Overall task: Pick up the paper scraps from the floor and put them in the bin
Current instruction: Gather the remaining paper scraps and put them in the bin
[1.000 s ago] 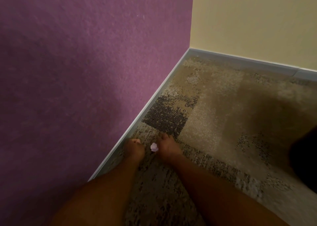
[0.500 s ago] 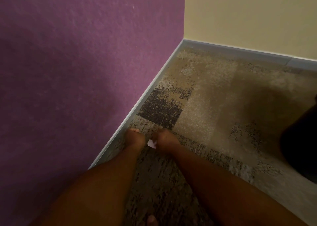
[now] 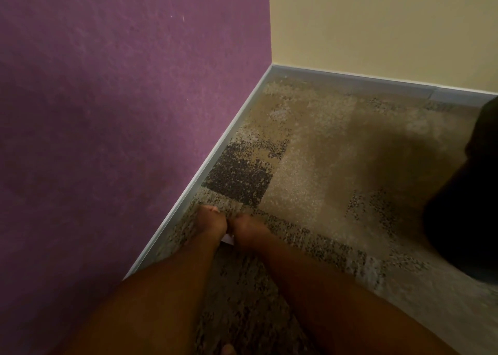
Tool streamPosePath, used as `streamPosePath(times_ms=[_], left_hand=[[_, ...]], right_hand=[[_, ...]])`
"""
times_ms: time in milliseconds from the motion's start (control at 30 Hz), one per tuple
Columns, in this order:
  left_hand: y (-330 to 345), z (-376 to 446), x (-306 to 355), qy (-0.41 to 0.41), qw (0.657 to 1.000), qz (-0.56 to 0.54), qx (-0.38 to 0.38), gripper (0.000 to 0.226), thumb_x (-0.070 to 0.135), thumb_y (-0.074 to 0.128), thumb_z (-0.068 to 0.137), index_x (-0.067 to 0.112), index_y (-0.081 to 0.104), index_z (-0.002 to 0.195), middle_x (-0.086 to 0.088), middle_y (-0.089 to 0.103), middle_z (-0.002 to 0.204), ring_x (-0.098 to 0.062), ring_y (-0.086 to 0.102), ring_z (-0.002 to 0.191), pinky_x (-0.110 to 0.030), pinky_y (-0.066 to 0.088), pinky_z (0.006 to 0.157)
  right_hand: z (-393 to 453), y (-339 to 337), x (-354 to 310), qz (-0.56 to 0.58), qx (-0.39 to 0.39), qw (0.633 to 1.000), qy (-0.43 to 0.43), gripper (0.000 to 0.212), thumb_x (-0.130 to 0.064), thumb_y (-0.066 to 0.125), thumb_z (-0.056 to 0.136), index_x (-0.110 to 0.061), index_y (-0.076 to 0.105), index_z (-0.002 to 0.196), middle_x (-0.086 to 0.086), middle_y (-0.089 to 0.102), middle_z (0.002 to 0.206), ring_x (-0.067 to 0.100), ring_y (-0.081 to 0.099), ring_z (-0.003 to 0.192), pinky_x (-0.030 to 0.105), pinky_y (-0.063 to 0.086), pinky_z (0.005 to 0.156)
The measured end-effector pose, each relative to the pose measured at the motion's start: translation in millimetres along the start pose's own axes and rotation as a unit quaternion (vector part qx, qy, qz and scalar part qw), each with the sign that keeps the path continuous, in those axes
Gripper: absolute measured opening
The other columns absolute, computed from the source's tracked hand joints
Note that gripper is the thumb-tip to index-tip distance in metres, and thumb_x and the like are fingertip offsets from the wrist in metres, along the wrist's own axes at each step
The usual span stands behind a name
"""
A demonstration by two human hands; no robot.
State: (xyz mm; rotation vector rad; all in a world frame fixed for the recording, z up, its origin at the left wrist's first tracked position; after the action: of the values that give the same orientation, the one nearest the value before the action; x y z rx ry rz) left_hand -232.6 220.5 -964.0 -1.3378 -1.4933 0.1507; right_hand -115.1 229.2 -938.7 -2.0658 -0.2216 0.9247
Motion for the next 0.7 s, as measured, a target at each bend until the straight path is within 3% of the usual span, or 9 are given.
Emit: streamPosePath(times_ms=[133, 200, 267, 333, 467, 600, 700], left_hand=[[3, -2, 4, 0.007, 1.0, 0.001, -0.008, 0.018, 0.006, 0.048, 0.09, 0.001, 0.065, 0.097, -0.018, 0.067, 0.104, -0.033, 0.063, 0.094, -0.034, 0.048, 0.075], [4, -6, 10, 0.01, 1.0, 0.007, -0.011, 0.015, 0.006, 0.048, 0.091, 0.003, 0.062, 0.095, -0.015, 0.066, 0.102, -0.03, 0.061, 0.089, -0.031, 0.044, 0.071], [8, -9, 17, 0.011, 1.0, 0.003, -0.011, 0.017, 0.007, 0.047, 0.093, 0.005, 0.061, 0.103, -0.009, 0.062, 0.099, -0.025, 0.054, 0.085, -0.03, 0.039, 0.07], [14, -13, 26, 0.015, 1.0, -0.012, -0.011, 0.02, 0.007, 0.047, 0.093, 0.005, 0.063, 0.106, -0.008, 0.06, 0.097, -0.022, 0.052, 0.084, -0.029, 0.037, 0.07], [27, -20, 50, 0.032, 0.998, -0.047, -0.012, 0.021, 0.003, 0.048, 0.092, 0.002, 0.064, 0.105, -0.012, 0.066, 0.1, -0.02, 0.053, 0.082, -0.026, 0.035, 0.068], [46, -29, 81, 0.043, 0.993, -0.106, -0.029, 0.015, 0.006, 0.05, 0.094, 0.006, 0.06, 0.106, -0.013, 0.064, 0.106, -0.023, 0.057, 0.089, -0.03, 0.044, 0.074], [63, -40, 104, 0.077, 0.993, -0.074, -0.054, 0.021, 0.011, 0.048, 0.096, 0.006, 0.061, 0.112, -0.012, 0.063, 0.109, -0.026, 0.058, 0.097, -0.028, 0.039, 0.076]], right_hand=[[2, 5, 10, 0.096, 0.003, 0.995, 0.012, 0.037, -0.036, 0.064, 0.091, -0.007, 0.063, 0.114, 0.018, 0.064, 0.114, 0.033, 0.061, 0.104, 0.035, 0.048, 0.084], [1, 4, 17, 0.166, 0.031, 0.985, 0.03, 0.016, -0.03, 0.068, 0.088, -0.015, 0.064, 0.09, 0.016, 0.066, 0.102, 0.03, 0.063, 0.095, 0.027, 0.044, 0.074], [1, -2, 27, 0.226, 0.083, 0.97, 0.046, 0.024, -0.017, 0.069, 0.085, -0.022, 0.051, 0.072, 0.017, 0.065, 0.094, 0.029, 0.062, 0.089, 0.022, 0.039, 0.067], [1, -10, 36, 0.277, 0.135, 0.949, 0.064, 0.027, -0.007, 0.068, 0.084, -0.021, 0.048, 0.071, 0.012, 0.062, 0.085, 0.023, 0.058, 0.079, 0.013, 0.037, 0.057], [4, -28, 54, 0.363, 0.221, 0.895, 0.133, 0.022, -0.008, 0.065, 0.086, -0.018, 0.05, 0.073, 0.0, 0.056, 0.072, 0.015, 0.053, 0.071, 0.023, 0.039, 0.057], [-2, -47, 75, 0.415, 0.322, 0.83, 0.185, 0.019, -0.015, 0.069, 0.085, -0.012, 0.054, 0.074, -0.006, 0.053, 0.063, 0.005, 0.047, 0.059, 0.017, 0.036, 0.053], [-8, -56, 95, 0.44, 0.358, 0.795, 0.214, 0.016, -0.014, 0.071, 0.08, -0.012, 0.056, 0.075, -0.002, 0.059, 0.068, 0.011, 0.052, 0.064, 0.02, 0.038, 0.053]])
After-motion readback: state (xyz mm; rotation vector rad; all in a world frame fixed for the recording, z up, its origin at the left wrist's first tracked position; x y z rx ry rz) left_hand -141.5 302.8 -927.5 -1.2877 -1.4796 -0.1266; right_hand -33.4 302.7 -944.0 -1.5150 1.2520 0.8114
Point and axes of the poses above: each hand's wrist, its own z-axis towards the middle knuckle, its own y-axis out of the palm, x = y × z, the point moved 5 cm from there along z, towards the middle knuckle
